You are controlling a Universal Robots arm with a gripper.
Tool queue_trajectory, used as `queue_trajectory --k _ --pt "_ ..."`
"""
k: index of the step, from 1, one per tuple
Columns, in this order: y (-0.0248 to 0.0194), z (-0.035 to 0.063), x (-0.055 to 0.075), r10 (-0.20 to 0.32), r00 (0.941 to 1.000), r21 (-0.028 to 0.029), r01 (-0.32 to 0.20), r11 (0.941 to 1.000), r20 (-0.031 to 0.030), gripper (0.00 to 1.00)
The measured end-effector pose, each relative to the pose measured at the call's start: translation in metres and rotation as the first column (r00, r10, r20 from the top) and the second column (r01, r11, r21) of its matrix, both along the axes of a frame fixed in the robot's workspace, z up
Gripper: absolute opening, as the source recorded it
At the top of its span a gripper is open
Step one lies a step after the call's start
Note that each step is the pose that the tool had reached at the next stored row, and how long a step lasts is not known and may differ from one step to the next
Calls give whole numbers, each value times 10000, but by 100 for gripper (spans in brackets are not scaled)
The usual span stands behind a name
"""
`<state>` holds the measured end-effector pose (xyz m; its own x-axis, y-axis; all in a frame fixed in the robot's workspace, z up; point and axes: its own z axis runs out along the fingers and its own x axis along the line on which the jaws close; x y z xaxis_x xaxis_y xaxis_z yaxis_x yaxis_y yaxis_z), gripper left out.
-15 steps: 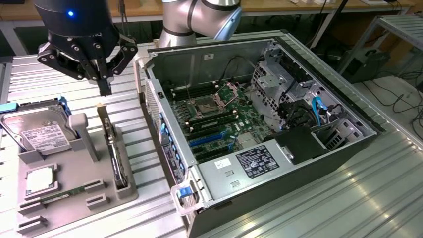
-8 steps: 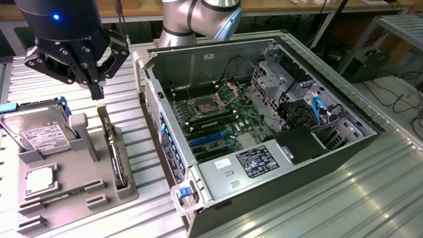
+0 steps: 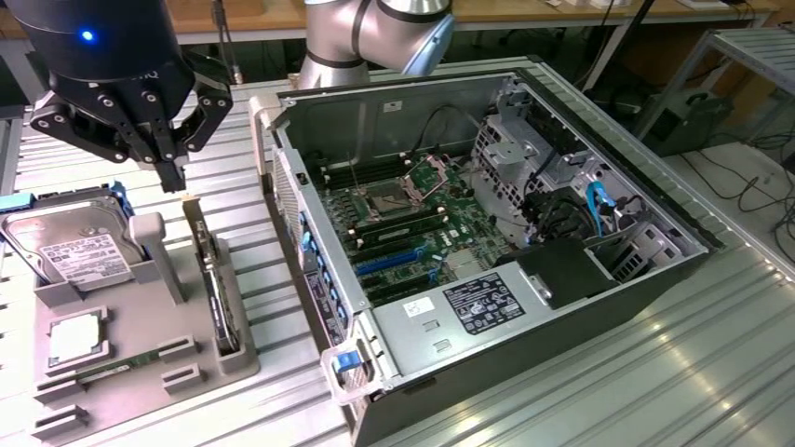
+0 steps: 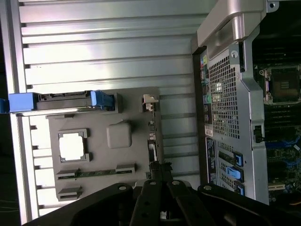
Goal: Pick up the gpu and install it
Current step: 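Pick up the gpu and move the gpu toward the slot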
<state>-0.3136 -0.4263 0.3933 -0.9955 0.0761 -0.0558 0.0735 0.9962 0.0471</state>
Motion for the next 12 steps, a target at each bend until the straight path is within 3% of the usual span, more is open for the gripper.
queue_trajectory --k 10,12 --pt "0 0 0 0 10000 0 0 10000 0 11" --pt "0 0 0 0 10000 0 0 10000 0 17"
